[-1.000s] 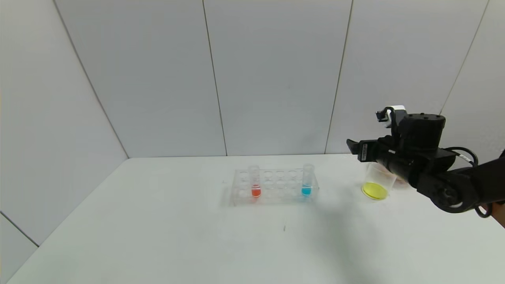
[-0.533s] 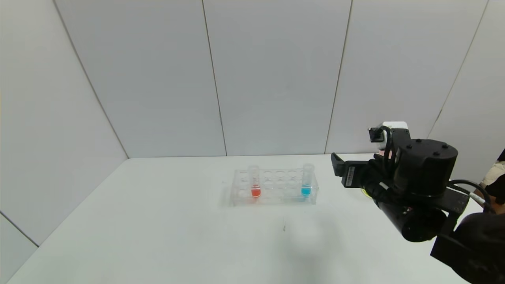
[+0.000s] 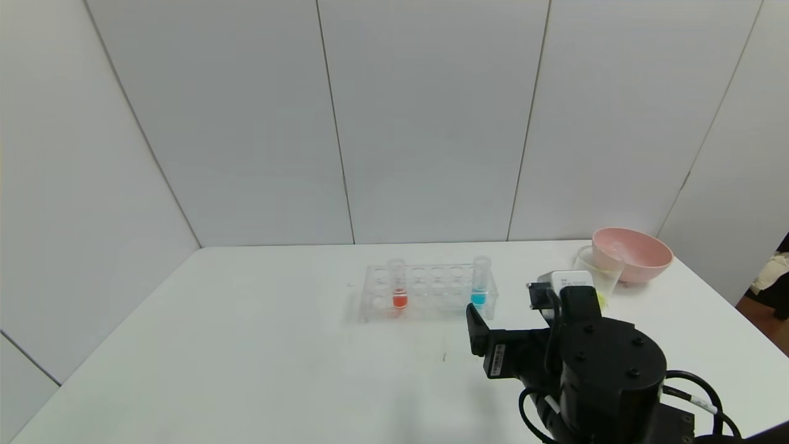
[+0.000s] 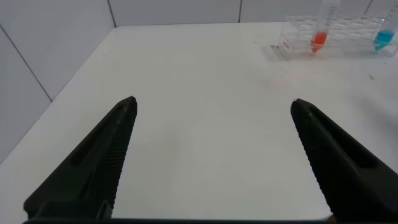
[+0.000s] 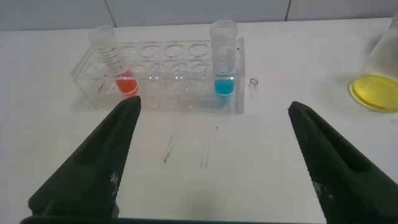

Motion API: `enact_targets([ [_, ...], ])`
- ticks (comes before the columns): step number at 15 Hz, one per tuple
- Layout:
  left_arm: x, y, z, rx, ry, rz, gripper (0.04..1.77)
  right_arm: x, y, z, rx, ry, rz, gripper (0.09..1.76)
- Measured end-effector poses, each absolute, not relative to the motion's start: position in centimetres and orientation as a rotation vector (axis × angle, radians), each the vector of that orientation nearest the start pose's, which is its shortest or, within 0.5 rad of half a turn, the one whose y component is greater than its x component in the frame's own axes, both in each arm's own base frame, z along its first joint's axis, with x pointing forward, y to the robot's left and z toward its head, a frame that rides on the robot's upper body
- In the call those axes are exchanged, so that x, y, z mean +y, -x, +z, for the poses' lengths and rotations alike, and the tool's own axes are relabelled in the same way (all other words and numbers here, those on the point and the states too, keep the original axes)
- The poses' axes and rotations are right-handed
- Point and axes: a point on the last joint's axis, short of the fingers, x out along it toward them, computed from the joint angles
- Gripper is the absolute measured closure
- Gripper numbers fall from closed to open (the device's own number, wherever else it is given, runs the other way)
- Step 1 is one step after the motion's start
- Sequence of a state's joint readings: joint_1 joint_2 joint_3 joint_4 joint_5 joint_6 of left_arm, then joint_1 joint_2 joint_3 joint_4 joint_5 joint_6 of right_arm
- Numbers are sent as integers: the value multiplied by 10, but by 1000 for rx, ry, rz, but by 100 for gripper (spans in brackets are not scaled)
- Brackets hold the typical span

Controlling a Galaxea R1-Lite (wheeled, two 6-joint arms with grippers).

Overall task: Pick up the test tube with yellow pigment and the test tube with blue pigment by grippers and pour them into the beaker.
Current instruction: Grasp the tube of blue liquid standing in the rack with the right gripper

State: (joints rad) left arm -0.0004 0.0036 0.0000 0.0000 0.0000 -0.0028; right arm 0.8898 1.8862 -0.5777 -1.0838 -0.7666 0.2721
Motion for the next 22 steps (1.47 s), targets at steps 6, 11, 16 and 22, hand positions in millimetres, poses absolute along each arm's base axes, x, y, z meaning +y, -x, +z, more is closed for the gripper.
enact_targets([
  [6,0,23,76,4,2,0,5,234,-215,95,172,-90,75,15],
  [11,0,23,76,4,3,0,5,236,-243,87,157,-64,94,15],
  [16,0,23,76,4,3,0,5,239,-288,77,108,-48,84,15],
  [22,0,23,76,4,3,0,5,233,-323,62,99,-28,72,15],
])
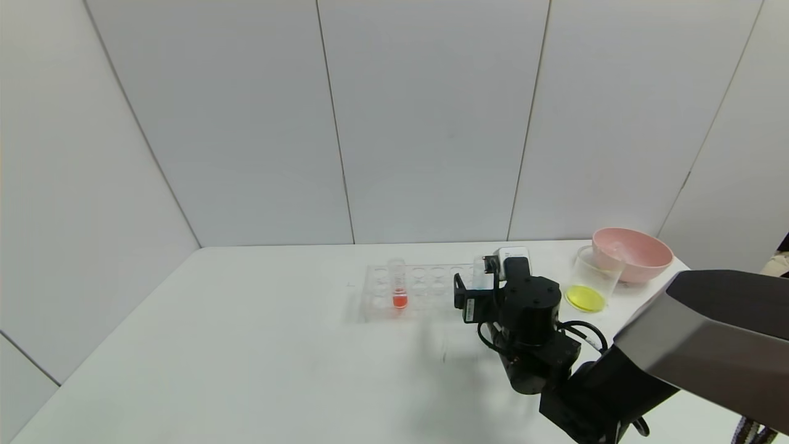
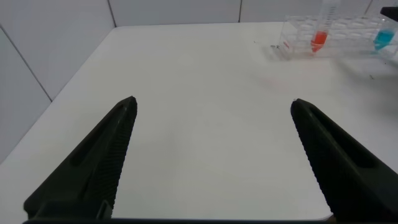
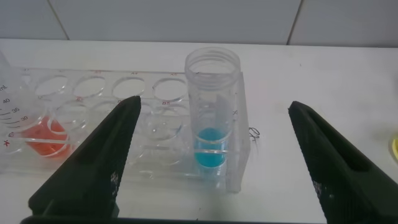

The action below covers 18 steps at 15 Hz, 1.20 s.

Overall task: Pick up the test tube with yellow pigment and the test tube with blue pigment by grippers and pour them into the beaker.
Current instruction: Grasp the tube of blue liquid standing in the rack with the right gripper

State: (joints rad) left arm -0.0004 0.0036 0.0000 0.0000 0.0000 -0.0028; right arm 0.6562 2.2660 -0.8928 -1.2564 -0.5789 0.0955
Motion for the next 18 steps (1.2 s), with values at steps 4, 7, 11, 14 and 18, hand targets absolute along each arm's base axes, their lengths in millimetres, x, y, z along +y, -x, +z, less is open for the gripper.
enact_targets([
  [4,0,23,76,4,3,0,5,232,-332,56,103,-16,85,15],
  [7,0,23,76,4,3,0,5,233,-335,55,100,-15,84,15],
  [11,0,23,76,4,3,0,5,232,-342,57,85,-6,74,15],
  [14,0,23,76,4,3,0,5,231,-346,56,82,-10,78,15],
  [18,0,23,76,4,3,-1,5,230,-349,52,86,-7,76,15],
])
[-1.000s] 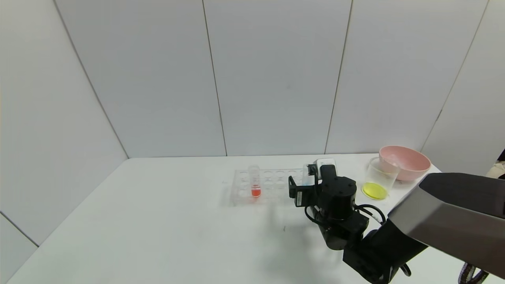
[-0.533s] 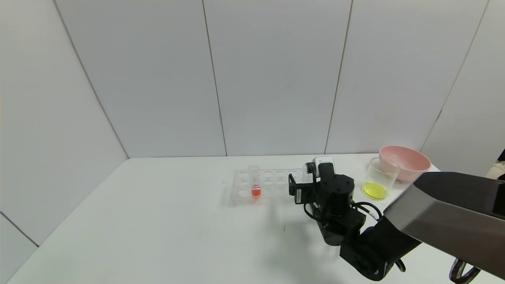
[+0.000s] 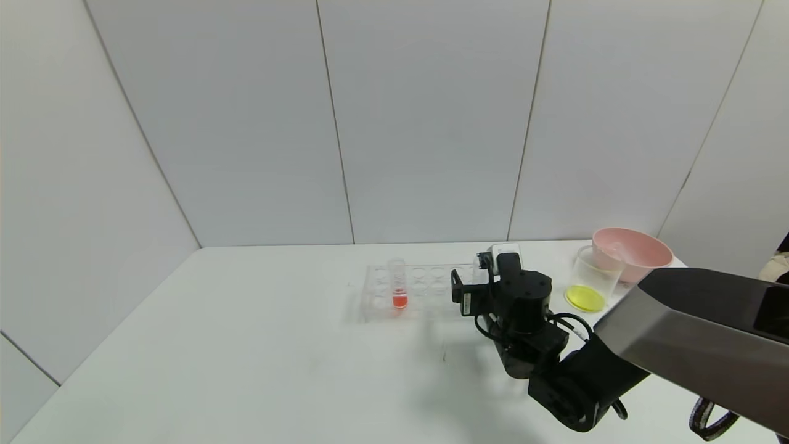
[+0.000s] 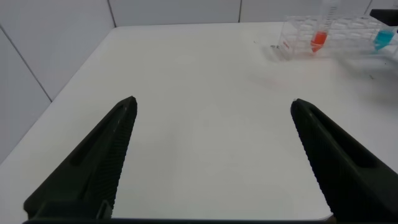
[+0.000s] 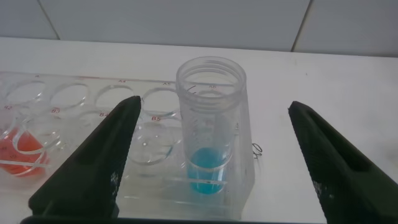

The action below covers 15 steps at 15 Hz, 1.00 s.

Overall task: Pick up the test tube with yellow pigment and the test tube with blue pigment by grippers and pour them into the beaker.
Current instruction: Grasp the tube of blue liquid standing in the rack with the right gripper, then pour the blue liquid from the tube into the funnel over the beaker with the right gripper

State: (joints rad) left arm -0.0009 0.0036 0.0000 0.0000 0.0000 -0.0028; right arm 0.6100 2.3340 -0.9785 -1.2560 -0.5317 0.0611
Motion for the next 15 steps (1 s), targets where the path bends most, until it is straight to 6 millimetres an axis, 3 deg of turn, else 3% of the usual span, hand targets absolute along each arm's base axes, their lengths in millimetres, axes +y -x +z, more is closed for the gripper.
enact_targets([
  [4,0,23,76,4,3,0,5,229,-349,51,89,-5,73,77],
  [7,0,23,76,4,3,0,5,229,-348,50,93,-4,74,108],
  [8,0,23,76,4,3,0,5,229,-348,50,94,-4,76,135],
  [15,0,23,76,4,3,0,5,229,-347,53,90,-4,73,135],
])
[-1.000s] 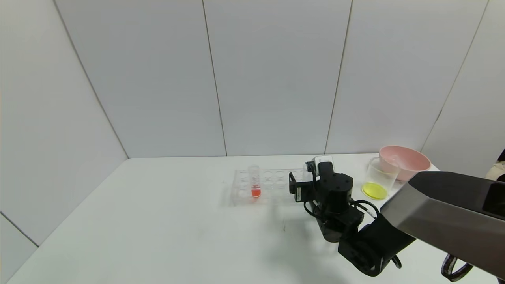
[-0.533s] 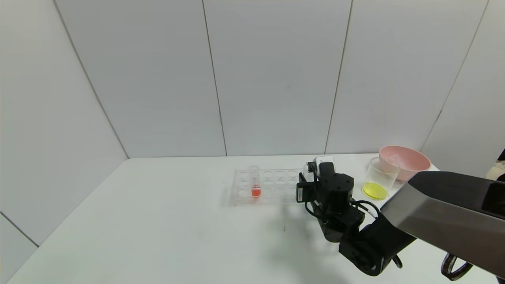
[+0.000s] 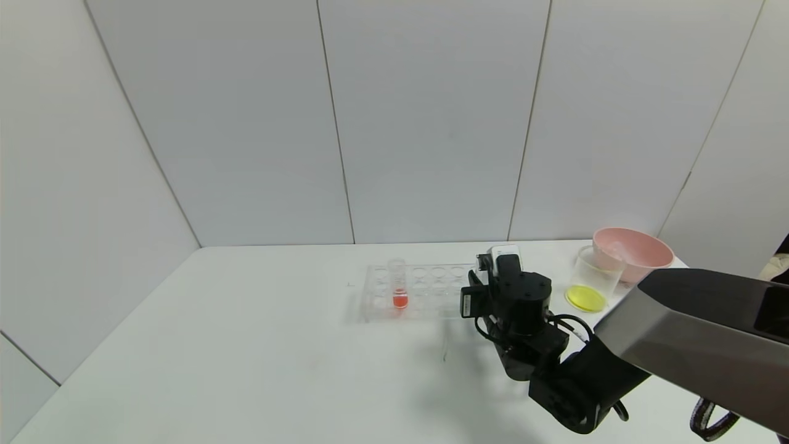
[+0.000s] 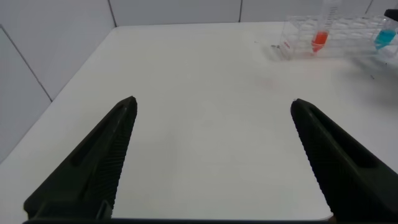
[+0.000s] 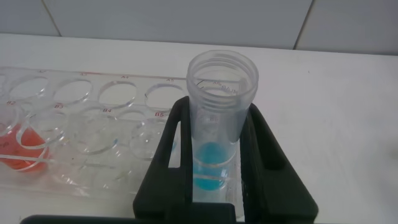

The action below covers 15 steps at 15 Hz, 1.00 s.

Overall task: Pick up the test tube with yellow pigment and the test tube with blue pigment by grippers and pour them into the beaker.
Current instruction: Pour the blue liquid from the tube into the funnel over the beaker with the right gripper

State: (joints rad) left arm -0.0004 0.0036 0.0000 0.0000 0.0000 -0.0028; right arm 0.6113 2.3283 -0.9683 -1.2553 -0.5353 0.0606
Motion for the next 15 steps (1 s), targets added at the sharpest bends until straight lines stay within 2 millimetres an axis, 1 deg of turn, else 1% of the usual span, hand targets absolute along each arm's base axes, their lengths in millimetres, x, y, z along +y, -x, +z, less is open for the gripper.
enact_targets([
  [4,0,23,76,4,3,0,5,228,-346,62,70,2,72,135],
  [11,0,23,76,4,3,0,5,228,-339,108,-33,12,87,135],
  [13,0,23,76,4,3,0,5,229,-336,116,-53,14,95,135],
  [15,0,23,76,4,2,0,5,230,-334,121,-63,9,98,135],
])
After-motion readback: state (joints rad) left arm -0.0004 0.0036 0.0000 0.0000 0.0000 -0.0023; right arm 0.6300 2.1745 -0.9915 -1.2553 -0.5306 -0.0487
